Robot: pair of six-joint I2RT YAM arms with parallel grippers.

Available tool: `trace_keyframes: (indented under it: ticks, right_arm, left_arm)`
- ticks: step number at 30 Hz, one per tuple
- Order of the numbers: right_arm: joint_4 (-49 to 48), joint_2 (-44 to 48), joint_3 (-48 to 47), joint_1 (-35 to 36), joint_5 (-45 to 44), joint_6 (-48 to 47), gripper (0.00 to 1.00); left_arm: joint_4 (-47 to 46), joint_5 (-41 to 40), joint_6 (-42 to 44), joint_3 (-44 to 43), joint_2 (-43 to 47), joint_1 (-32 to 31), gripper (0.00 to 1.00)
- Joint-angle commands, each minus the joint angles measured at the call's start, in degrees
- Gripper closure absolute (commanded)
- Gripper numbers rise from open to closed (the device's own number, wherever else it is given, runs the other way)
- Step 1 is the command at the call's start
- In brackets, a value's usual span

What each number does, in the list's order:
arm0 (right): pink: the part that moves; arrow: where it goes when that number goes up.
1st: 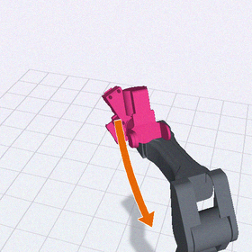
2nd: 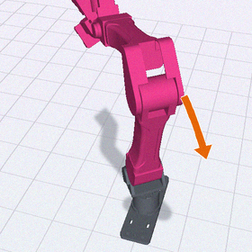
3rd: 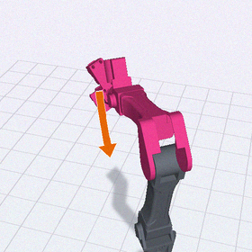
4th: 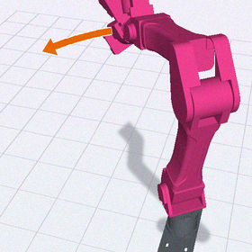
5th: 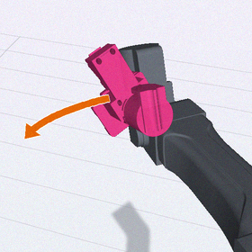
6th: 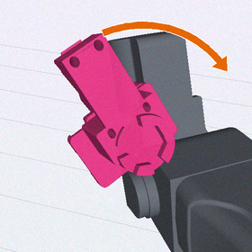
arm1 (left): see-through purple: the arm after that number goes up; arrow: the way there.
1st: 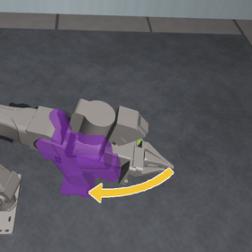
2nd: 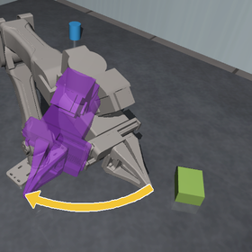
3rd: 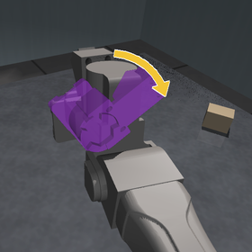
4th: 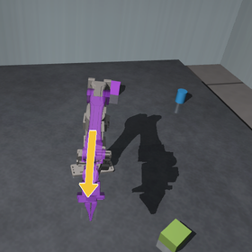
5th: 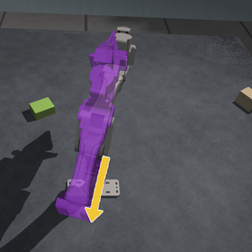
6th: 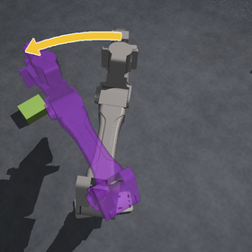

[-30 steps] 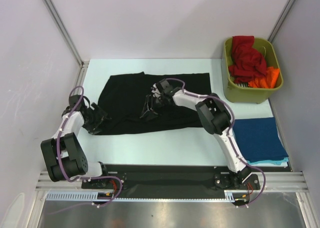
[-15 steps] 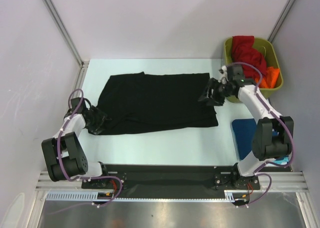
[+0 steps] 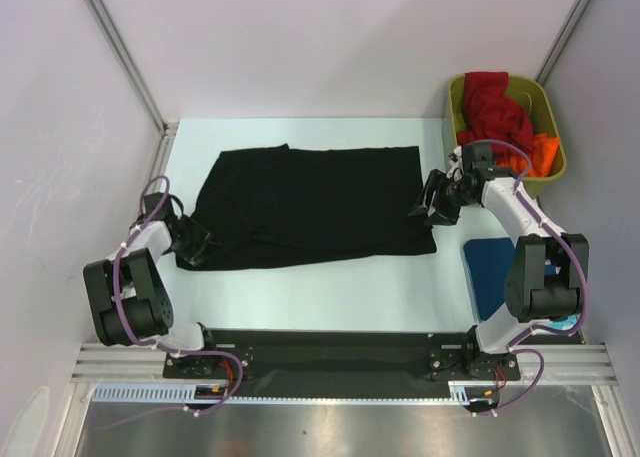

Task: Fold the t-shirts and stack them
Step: Flatten the tshirt out

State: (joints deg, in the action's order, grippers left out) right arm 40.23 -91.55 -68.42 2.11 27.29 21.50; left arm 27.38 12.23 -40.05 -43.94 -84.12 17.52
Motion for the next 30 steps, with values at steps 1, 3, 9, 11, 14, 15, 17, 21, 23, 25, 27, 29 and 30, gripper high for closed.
trace_keyframes:
  ticks: [1, 3, 9, 11, 14, 15, 17, 21, 23, 25, 27, 29, 30]
  right_arm:
    - [0.63, 1.11, -0.13, -0.26, -4.43, -1.54, 0.41]
    - [1.69, 0.58, -0.74, -0.35, -8.73, -1.55, 0.41]
    - [4.42, -1.87, -1.62, -0.79, -13.84, -1.90, 0.42]
    - [4.24, -2.49, -1.63, -0.88, -13.58, -1.81, 0.42]
    - [3.98, -3.64, -1.80, -0.79, -14.01, -1.28, 0.43]
    - [4.07, -3.81, -1.71, -0.88, -14.28, 0.02, 0.43]
    - [3.81, -4.08, -0.75, -0.70, -16.63, 2.74, 0.45]
    - [0.39, -1.89, 2.76, 0.70, -18.49, 10.47, 0.46]
    - [-1.55, -0.66, 4.78, 1.84, -20.07, 12.33, 0.46]
    - [-2.60, -0.74, 4.79, 3.77, -22.87, 14.27, 0.48]
    - [-4.18, -1.52, 4.44, 6.66, -25.87, 14.01, 0.48]
    - [-4.37, -2.66, 4.18, 7.47, -30.35, 13.75, 0.48]
    - [-4.80, -2.84, 4.35, 6.86, -30.89, 13.92, 0.48]
  left_arm:
    - [-1.36, -0.27, 1.64, -3.07, -0.52, -0.12, 0.54]
    - [-1.62, -0.10, 2.08, -3.60, -0.78, -0.12, 0.58]
    - [-2.59, 0.51, 2.08, -4.40, -1.40, -0.12, 0.78]
    - [-2.59, 0.60, 1.91, -4.57, -1.31, -0.20, 0.87]
    - [-2.41, 0.52, 1.73, -4.66, -0.44, -0.12, 1.00]
    - [-2.33, 0.34, 1.73, -4.83, 0.00, -0.12, 1.00]
    - [-1.54, -0.01, 1.73, -5.27, 1.40, -0.20, 1.00]
    - [-0.22, -0.36, 1.82, -6.42, 3.60, -0.20, 1.00]
    - [0.22, -0.36, 1.73, -7.12, 4.31, -0.38, 1.00]
    - [0.66, -0.71, 1.65, -7.47, 5.54, -0.47, 1.00]
    - [1.19, -0.98, 1.82, -7.91, 6.24, -0.55, 1.00]
    - [1.54, -1.15, 2.52, -8.61, 6.33, -0.47, 1.00]
    - [1.89, -1.33, 2.70, -8.79, 6.51, -0.55, 1.00]
